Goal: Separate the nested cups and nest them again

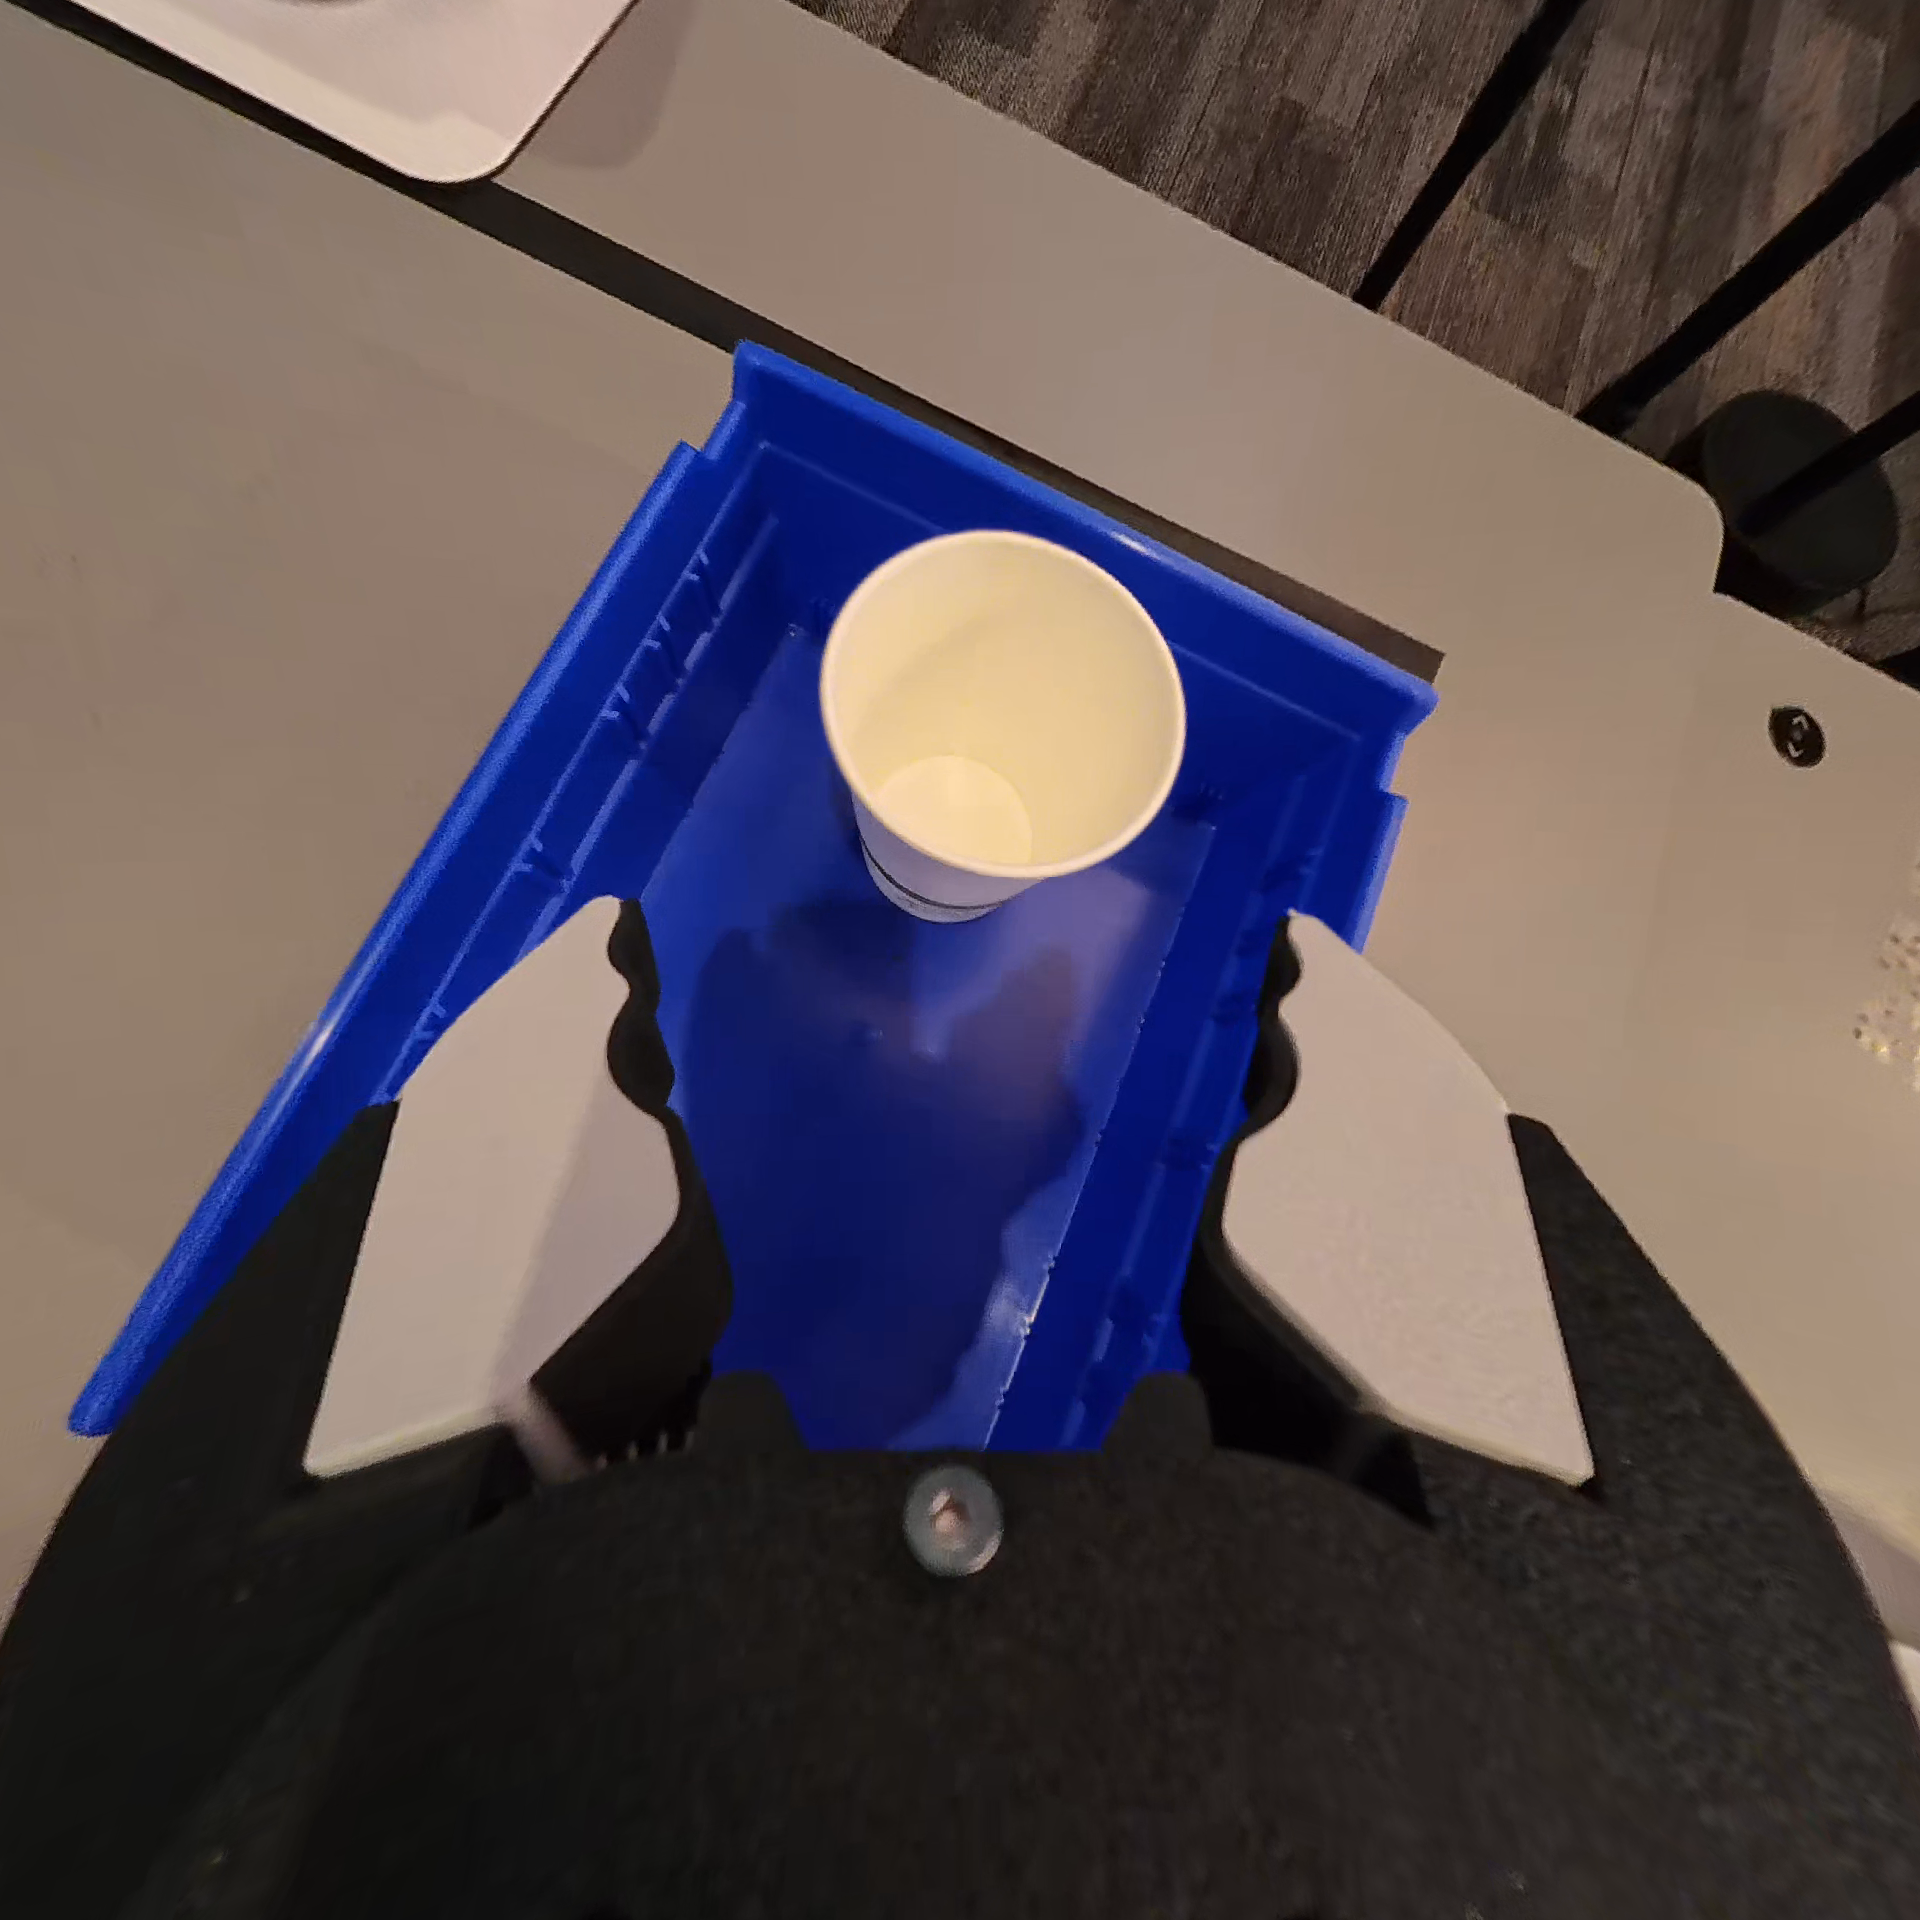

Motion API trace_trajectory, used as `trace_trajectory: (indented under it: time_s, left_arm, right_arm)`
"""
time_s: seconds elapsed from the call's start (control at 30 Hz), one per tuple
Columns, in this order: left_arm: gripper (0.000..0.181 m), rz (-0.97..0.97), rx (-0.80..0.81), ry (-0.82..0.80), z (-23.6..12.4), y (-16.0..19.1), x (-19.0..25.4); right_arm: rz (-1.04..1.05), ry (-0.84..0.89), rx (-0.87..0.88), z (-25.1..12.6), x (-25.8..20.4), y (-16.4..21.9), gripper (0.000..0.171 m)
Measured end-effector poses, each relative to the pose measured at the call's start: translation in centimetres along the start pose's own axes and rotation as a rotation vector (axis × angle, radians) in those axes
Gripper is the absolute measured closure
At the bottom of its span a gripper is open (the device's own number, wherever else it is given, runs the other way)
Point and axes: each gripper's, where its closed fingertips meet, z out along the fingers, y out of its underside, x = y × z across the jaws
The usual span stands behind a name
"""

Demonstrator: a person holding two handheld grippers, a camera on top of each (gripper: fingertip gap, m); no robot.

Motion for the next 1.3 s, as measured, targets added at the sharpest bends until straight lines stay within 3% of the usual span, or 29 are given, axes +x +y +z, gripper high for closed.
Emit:
trace_trajectory:
  time_s: [0.37, 0.7, 0.83, 1.0, 1.13, 1.23, 1.3]
  left_arm:
    - [0.178, 0.05, -0.094, 0.077, 2.3, 0.6, 0.5]
    - [0.181, 0.108, -0.094, 0.051, 0.7, 1.6, 1.1]
    - [0.181, 0.204, 0.033, -0.003, -2.6, 0.9, 3.1]
    - [0.181, 0.415, 0.247, -0.193, -7.3, -1.2, 5.5]
    - [0.181, 0.608, 0.443, -0.264, -10.9, -2.4, 9.3]
    - [0.181, 0.808, 0.602, -0.225, -13.0, -3.0, 13.7]
    - [0.181, 0.986, 0.688, -0.131, -13.7, -3.0, 17.4]
  right_arm:
    - [-0.061, 0.008, 0.005, 0.3, -0.7, -0.8, 0.065]
    - [-0.074, 0.005, -0.005, 0.3, -1.0, -0.9, 0.068]
    - [-0.091, 0.014, -0.013, 0.1, -1.3, -1.0, 0.068]
    - [-0.154, 0.057, 0.071, -1.8, -2.4, -3.5, 0.076]
    - [-0.337, -0.102, 0.397, -5.5, -9.2, -9.3, 0.073]
    - [-0.509, -0.444, 0.675, -9.7, -19.1, -12.4, 0.071]
    - [-0.603, -0.728, 0.768, -12.2, -25.8, -12.3, 0.072]
